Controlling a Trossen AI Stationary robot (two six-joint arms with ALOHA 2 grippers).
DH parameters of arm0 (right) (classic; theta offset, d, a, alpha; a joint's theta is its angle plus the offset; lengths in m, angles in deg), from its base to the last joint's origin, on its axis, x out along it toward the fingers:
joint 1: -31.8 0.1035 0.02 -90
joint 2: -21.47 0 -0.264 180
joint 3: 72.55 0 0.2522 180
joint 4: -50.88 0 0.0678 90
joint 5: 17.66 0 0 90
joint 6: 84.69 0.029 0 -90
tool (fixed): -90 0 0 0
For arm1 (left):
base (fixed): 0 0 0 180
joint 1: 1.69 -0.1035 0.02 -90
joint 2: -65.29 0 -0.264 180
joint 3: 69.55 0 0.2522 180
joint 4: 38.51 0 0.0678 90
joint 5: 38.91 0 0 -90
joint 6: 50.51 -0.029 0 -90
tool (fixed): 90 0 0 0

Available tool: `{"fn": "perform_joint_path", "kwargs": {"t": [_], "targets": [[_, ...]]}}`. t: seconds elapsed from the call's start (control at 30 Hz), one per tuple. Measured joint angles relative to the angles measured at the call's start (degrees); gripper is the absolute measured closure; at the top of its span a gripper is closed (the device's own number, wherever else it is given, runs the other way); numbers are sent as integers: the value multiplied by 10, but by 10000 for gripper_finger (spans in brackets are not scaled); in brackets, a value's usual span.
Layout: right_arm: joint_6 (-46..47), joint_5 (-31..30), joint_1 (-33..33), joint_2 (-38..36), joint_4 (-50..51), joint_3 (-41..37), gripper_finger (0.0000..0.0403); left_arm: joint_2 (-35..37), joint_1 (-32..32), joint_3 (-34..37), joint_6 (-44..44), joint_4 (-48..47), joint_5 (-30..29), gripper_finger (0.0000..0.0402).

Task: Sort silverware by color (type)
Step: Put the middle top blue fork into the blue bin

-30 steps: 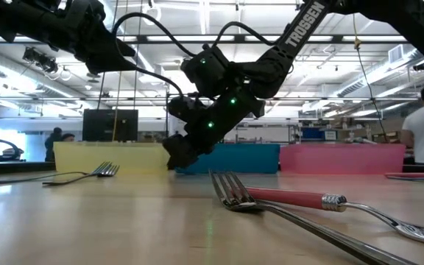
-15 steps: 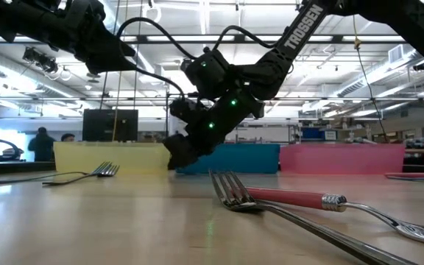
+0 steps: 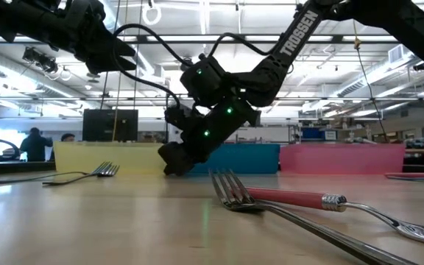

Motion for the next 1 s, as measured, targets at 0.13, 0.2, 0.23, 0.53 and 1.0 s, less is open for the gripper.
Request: {"fn": "perform_joint_path", "kwargs": {"t": [0.13, 0.2, 0.23, 0.53, 1.0], "targets": [[-15, -7, 2, 1, 13, 12, 326, 0, 0, 0, 0, -1, 0, 95], [-17, -9, 1, 2, 23, 19, 335, 0, 0, 0, 0, -2, 0, 95], [-17, -10, 1, 2, 28, 21, 340, 0, 0, 0, 0, -3, 0, 95], [-19, -48, 2, 2, 38, 21, 389, 0, 0, 0, 0, -5, 0, 95], [-46, -96, 17, -2, 46, 22, 401, 0, 0, 0, 0, -4, 0, 95]]}}
